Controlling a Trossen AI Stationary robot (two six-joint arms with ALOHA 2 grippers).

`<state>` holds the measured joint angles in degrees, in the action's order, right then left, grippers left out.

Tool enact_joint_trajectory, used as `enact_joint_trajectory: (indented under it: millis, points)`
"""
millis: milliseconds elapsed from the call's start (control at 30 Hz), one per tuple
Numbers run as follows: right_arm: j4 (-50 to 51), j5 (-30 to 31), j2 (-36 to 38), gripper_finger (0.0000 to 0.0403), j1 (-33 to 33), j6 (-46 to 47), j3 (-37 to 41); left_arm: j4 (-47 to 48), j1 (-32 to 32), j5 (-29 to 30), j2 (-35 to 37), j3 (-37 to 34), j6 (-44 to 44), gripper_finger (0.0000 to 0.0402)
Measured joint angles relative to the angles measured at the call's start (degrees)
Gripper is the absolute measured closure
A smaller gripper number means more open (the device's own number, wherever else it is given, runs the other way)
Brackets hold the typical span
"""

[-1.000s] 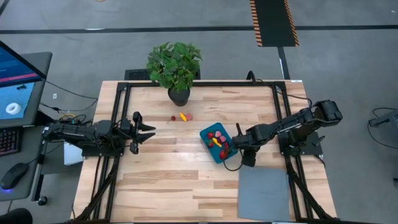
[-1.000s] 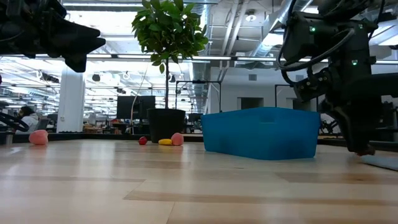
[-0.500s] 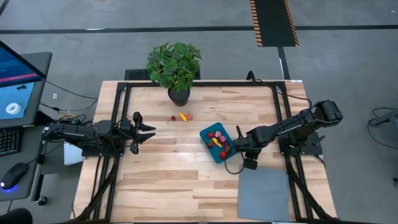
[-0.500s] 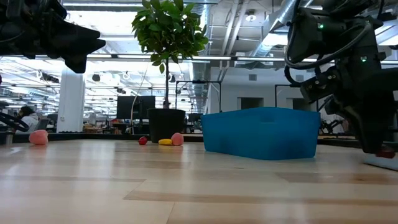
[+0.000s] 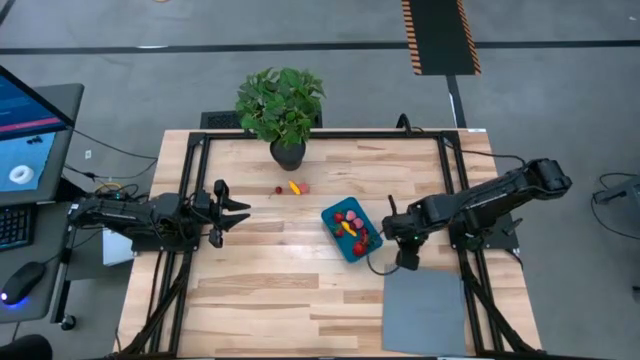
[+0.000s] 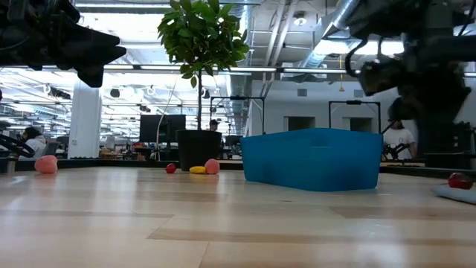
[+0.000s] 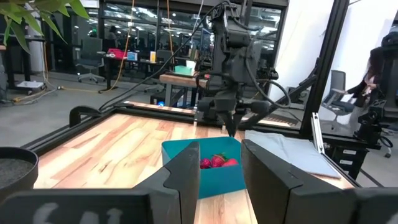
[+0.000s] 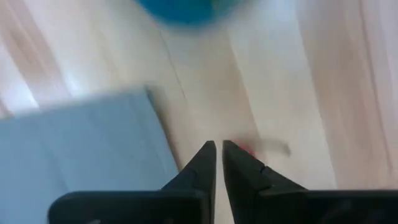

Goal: Pick and placing Produce into tupperware
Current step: Put the bottom cherry into the blue bin

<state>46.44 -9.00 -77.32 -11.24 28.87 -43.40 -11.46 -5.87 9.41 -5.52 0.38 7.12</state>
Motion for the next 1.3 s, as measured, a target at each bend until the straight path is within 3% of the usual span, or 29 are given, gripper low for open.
enact_joint_trajectory:
  millis: [167, 333, 467, 600, 900, 1200, 1300]
  points:
    - [5.5, 0.2, 1.0, 0.0308, -3.1, 0.2, 0.0, 0.2, 0.0, 0.0, 0.0, 0.0, 0.5, 0.0294]
    - [4.7, 4.6, -1.7, 0.0219, -5.3, 1.8, 0.0, 0.2, 0.0, 0.0, 0.0, 0.0, 0.4, 0.0294]
    - [5.5, 4.8, -5.8, 0.0155, -5.2, 2.8, 0.0, 0.2, -0.1, -0.1, 0.0, 0.0, 0.9, 0.0294]
    - [5.4, 6.3, -8.5, 0.0133, -5.1, 2.3, 0.0, 0.4, -0.1, -0.9, 0.0, 0.0, 1.3, 0.0294]
    - [2.7, 5.2, -12.7, 0.0157, -5.1, 1.7, 0.9, 0.4, -0.1, -1.2, 0.0, 0.0, 2.1, 0.0294]
    - [-0.5, 4.1, -7.7, 0.0306, -4.8, 2.6, 2.8, 0.5, -0.1, -1.2, 0.0, 0.0, 2.1, 0.0294]
    - [-0.2, 4.2, -4.2, 0.0337, -4.4, 2.7, 2.6, 0.5, -0.1, -1.2, 0.0, 0.0, 2.1, 0.0294]
